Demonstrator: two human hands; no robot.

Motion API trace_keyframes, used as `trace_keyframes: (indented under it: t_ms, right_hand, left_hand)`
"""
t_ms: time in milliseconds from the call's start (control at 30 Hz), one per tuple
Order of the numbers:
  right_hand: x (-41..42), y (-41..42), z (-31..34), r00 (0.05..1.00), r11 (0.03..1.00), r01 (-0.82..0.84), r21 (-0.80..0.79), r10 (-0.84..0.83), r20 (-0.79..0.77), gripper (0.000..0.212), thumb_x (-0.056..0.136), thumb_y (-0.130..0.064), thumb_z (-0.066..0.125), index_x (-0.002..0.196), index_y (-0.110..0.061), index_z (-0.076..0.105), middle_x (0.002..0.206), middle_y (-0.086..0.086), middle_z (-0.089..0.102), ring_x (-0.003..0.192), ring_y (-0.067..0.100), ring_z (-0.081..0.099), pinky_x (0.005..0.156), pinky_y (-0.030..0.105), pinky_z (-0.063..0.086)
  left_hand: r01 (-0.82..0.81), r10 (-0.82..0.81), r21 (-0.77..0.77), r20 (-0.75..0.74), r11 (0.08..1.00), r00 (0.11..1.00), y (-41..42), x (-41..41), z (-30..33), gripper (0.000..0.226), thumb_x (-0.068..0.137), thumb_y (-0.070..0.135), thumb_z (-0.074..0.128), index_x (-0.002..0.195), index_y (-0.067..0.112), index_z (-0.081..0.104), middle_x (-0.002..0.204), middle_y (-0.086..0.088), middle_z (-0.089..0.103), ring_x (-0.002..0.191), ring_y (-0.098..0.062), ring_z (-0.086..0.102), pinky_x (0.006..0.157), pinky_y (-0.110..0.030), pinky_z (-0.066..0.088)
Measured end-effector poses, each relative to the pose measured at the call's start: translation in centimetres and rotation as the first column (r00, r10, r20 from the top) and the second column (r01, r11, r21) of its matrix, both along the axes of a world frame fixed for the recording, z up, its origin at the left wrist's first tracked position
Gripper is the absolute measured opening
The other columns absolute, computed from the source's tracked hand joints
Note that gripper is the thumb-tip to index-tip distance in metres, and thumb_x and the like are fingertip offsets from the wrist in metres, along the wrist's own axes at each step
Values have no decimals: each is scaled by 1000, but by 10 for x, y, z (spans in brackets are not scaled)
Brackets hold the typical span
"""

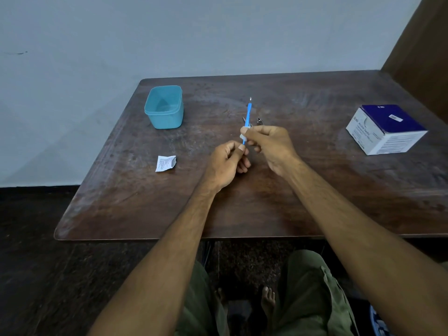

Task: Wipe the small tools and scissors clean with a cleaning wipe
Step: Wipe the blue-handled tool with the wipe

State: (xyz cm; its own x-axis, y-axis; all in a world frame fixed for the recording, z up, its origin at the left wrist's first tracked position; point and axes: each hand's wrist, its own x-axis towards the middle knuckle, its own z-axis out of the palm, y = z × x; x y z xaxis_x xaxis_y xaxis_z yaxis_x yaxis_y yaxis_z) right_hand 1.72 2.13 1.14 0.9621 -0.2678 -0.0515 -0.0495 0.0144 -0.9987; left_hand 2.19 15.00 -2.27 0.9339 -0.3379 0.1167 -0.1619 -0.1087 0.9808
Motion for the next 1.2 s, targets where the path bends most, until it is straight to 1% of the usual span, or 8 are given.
trace_keyframes:
  t_ms: [233, 333, 400, 567, 700, 800, 1000, 1200]
  right_hand:
    - [-9, 6, 4, 999, 1000, 0, -9, 1, 49, 14, 84, -15, 72, 79, -2, 70, 68, 3, 63, 49, -1, 56, 48, 9, 40]
    - [-10, 6, 3, 999, 999, -30, -21, 31, 45, 17, 84, -17, 73, 78, -1, 70, 65, 9, 58, 48, 5, 51, 48, 12, 40]
    - [-5, 5, 5, 1000, 999, -1, -36, 2, 25, 16, 82, -23, 74, 75, -9, 71, 66, 2, 63, 55, 3, 53, 53, 13, 40]
    - [9, -1, 20, 996, 998, 53, 34, -56, 74, 18, 84, -22, 72, 69, -12, 71, 74, 5, 64, 60, 7, 47, 49, 14, 39]
    - [2, -2, 8, 999, 996, -9, -94, 13, 32, 15, 82, -27, 74, 71, -16, 73, 69, -2, 67, 58, 2, 53, 53, 13, 40]
    - [-4, -2, -1, 998, 990, -65, -129, 66, 2, 15, 81, -28, 75, 73, -15, 73, 66, 2, 64, 59, 2, 53, 55, 14, 40]
    - [5, -1, 8, 997, 999, 51, -13, -50, 59, 20, 83, -26, 72, 71, -10, 72, 75, 7, 66, 61, 5, 52, 53, 14, 40]
    - [4, -1, 3, 995, 996, 88, -32, -86, 56, 19, 83, -28, 71, 71, -14, 73, 76, 4, 69, 64, 5, 54, 56, 16, 41]
  left_hand:
    - [-92, 83, 88, 104, 992, 991, -3, -1, -4, 26, 102, 22, 46, 85, 7, 58, 65, -6, 63, 51, -18, 59, 54, -36, 50]
    - [-103, 92, 103, 111, 989, 990, -4, 0, -5, 28, 103, 20, 43, 78, 18, 57, 61, -1, 62, 48, -16, 57, 52, -33, 48]
    - [-103, 90, 119, 109, 988, 990, -5, 0, -5, 30, 103, 20, 42, 76, 21, 56, 59, 1, 62, 48, -17, 57, 50, -30, 46]
    - [-97, 84, 118, 113, 988, 990, -5, -1, -4, 31, 102, 18, 42, 74, 20, 55, 57, 0, 60, 47, -19, 56, 47, -26, 44]
    - [-97, 75, 155, 141, 983, 987, -4, 0, -5, 30, 102, 18, 42, 75, 17, 56, 59, -1, 61, 49, -19, 58, 51, -30, 47]
    - [-93, 66, 171, 158, 981, 985, -4, 1, -5, 29, 102, 18, 42, 77, 14, 57, 60, -1, 62, 49, -18, 59, 52, -30, 48]
    - [-91, 73, 156, 116, 984, 991, -6, 0, -6, 31, 102, 20, 43, 73, 17, 55, 59, -2, 61, 48, -17, 57, 50, -28, 46]
    - [-98, 84, 120, 110, 988, 990, -5, 0, -6, 28, 101, 20, 46, 80, 12, 63, 62, -2, 66, 47, -15, 58, 49, -25, 46]
